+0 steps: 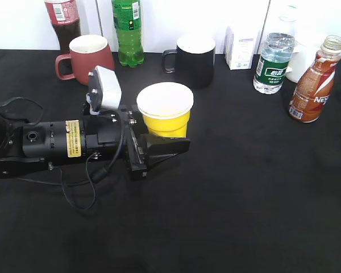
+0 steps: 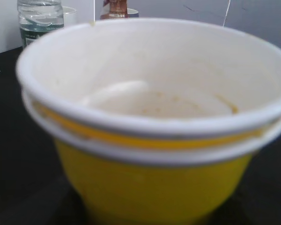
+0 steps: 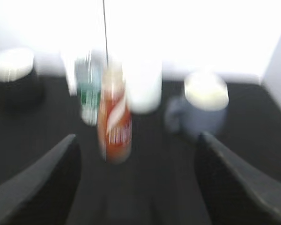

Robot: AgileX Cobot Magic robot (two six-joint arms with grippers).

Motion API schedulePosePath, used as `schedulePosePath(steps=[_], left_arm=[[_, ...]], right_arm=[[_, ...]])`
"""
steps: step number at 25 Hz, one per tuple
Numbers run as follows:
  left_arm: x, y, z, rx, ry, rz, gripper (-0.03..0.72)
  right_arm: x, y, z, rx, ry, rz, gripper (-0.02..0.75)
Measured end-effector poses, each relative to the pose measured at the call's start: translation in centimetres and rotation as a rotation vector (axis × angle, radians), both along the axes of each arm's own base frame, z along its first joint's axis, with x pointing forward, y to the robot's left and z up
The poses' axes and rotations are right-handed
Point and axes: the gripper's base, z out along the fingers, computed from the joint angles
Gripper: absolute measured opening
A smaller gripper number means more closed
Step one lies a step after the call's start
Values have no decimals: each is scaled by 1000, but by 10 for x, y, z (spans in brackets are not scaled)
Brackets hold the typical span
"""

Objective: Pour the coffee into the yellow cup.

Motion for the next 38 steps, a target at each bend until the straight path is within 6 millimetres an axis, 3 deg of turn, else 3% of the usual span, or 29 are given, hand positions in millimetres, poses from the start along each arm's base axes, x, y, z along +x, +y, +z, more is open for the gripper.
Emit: schedulePosePath(steps=[3,9,12,18,25,34,38], left_arm=[[0,0,0,0,0,0,459],[0,0,0,0,0,0,459],[0,0,0,0,0,0,458],[0,0,0,0,0,0,458],[0,0,0,0,0,0,458],[0,0,0,-1,-1,0,458],[0,0,0,-1,-1,0,458]], right_arm=[[16,-1,-31,6,-109,-11,589],[60,0,-68,60,-4,-26,589],[86,7,-98,19,55,54,589],[126,17,-151,49,131,151,664],[159,11,-184,74,137,65,664],[202,16,-200,59,105,116,641],[209,17,-198,56,86,124,587]])
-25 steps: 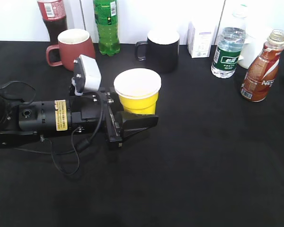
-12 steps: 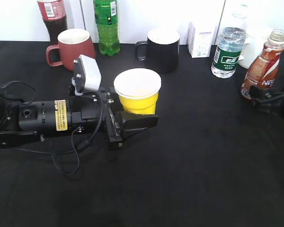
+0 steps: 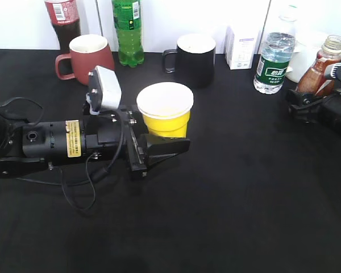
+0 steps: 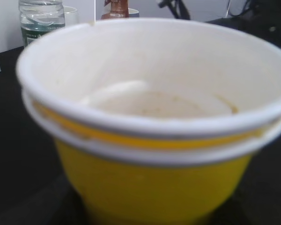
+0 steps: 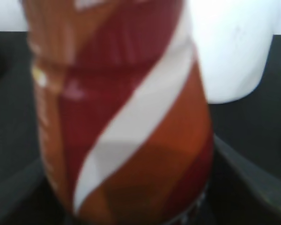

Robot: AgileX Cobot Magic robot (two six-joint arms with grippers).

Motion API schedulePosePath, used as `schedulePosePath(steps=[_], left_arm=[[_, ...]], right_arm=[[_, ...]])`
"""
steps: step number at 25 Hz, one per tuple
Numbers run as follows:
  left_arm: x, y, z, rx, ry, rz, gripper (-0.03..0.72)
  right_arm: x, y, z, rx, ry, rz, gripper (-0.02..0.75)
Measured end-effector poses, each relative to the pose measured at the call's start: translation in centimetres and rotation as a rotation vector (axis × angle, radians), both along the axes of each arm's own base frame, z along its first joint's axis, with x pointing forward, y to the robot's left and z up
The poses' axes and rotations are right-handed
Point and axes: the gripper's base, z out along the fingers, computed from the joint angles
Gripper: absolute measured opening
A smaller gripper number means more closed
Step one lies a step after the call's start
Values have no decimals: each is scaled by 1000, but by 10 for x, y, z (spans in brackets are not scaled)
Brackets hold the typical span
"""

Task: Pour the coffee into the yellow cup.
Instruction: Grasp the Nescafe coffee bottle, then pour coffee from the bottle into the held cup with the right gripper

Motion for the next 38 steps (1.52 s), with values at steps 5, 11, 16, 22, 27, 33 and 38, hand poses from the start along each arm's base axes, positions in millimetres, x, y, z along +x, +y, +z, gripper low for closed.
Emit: schedulePosePath(steps=[5,11,16,22,27,33,38], left_arm=[[0,0,0,0,0,0,458],[0,0,0,0,0,0,458],[1,-1,1,-3,-2,-1,458],[24,-37,32,-5,-88,-11,458],[29,-78,40,-15,-115,-55,457],[22,-95,28,9,-74,-71,457],[17,-96,25,40,-88,-127,457]], right_arm=[[0,0,0,0,-9,3,543],[1,0,1,3,-21,2,543],[0,4,29,-24,-102,49,543],[-17,20,77,-222,-150,292,543],[-30,26,108,-417,-261,394,543],[-35,28,122,-745,-437,450,543],[-35,29,125,-1007,-555,471,543]])
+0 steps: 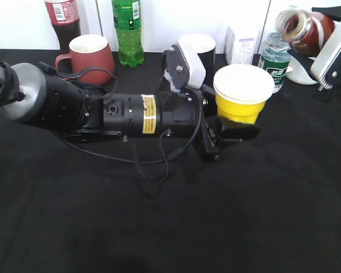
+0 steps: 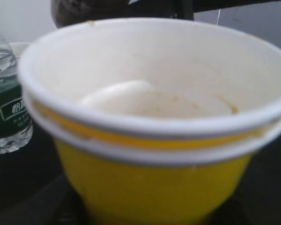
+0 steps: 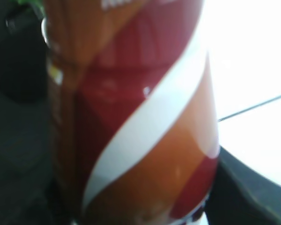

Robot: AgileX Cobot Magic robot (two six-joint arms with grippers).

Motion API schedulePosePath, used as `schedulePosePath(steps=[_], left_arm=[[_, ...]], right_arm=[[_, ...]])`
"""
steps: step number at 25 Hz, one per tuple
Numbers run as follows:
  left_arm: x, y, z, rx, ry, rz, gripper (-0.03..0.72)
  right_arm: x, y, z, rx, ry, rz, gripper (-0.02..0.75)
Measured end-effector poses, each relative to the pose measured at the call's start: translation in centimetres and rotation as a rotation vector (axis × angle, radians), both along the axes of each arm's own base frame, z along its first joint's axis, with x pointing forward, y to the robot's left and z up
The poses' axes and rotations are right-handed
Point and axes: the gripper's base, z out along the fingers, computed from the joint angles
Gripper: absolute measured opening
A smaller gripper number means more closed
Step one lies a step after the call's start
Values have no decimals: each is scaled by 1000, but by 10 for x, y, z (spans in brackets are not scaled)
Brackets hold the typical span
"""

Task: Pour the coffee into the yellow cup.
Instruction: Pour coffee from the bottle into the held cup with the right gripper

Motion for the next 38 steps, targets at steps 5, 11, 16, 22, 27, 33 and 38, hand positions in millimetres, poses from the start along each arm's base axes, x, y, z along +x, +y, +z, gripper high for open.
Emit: schedulePosePath(steps=[5,11,16,22,27,33,38], left_arm=[[-1,0,1,-10,8,-10,457],[-7,-5,2,-18,7,-34,457],[-7,-6,2,-20,7,-37,457],[-10,-6,1,-15,-6,-69,457],[-11,-6,1,-10,-9,-76,457],[-11,-6,1,-10,-10,-77,457],[-11,-6,1,-10,-10,-77,457]], right_arm=[[0,1,2,-104,-85,14,543],[-2,4,4,-161,-140,51,543],[-2,4,3,-215,-171,59,543],[-2,4,3,-267,-201,60,543],[-2,4,3,-274,-206,60,543],[-2,4,3,-284,-212,60,543],[-2,4,4,-302,-225,61,543]])
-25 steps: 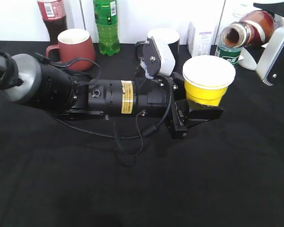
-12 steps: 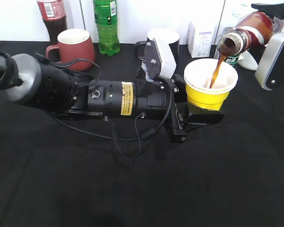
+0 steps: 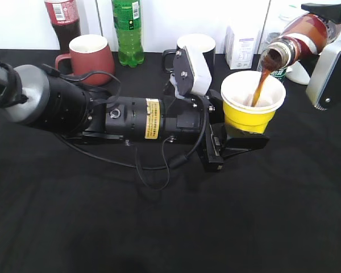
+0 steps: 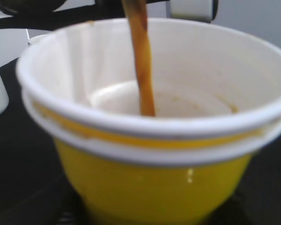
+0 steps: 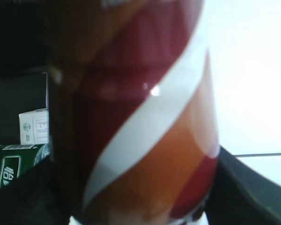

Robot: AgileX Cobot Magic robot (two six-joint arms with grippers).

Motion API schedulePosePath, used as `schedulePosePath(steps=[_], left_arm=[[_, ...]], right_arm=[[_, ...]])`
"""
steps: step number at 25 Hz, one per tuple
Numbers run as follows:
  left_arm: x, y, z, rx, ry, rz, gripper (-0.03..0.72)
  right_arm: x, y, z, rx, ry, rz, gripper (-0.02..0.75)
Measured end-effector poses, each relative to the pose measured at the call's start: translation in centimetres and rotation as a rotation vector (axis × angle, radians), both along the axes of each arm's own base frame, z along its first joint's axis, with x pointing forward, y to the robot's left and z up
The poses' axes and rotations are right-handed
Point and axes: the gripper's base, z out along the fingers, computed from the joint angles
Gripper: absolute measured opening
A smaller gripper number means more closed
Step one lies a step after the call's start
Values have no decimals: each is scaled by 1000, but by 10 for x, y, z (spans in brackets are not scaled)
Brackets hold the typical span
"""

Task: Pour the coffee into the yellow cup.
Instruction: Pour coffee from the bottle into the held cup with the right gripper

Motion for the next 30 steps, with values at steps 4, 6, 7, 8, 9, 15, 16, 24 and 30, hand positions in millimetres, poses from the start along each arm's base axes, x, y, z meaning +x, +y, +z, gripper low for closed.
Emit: schedulePosePath(steps=[4,6,7,8,9,15,16,24,30], left_arm=[[0,0,0,0,0,-1,457],[0,0,0,0,0,-1,457],[0,0,0,1,-1,-2,457],[0,0,0,4,-3,-6,457],[-1,0,-1,9,-8,-14,457],[-2,0,-2,20,-7,-28,457],[-2,0,-2,20,-6,-28,457],[-2,0,-2,28,-9,-27,457],[-2,0,-3,29,-9,-27,457]], right_arm=[[0,0,0,0,-3,1,543],[0,0,0,0,-3,1,543],[0,0,0,-1,-3,1,543],[0,0,0,-2,-4,1,543],[0,0,0,-7,-7,1,543],[0,0,0,-40,-29,2,543],[0,0,0,-44,-32,2,543],[0,0,0,-63,-45,1,543],[0,0,1,-68,-53,3,543]])
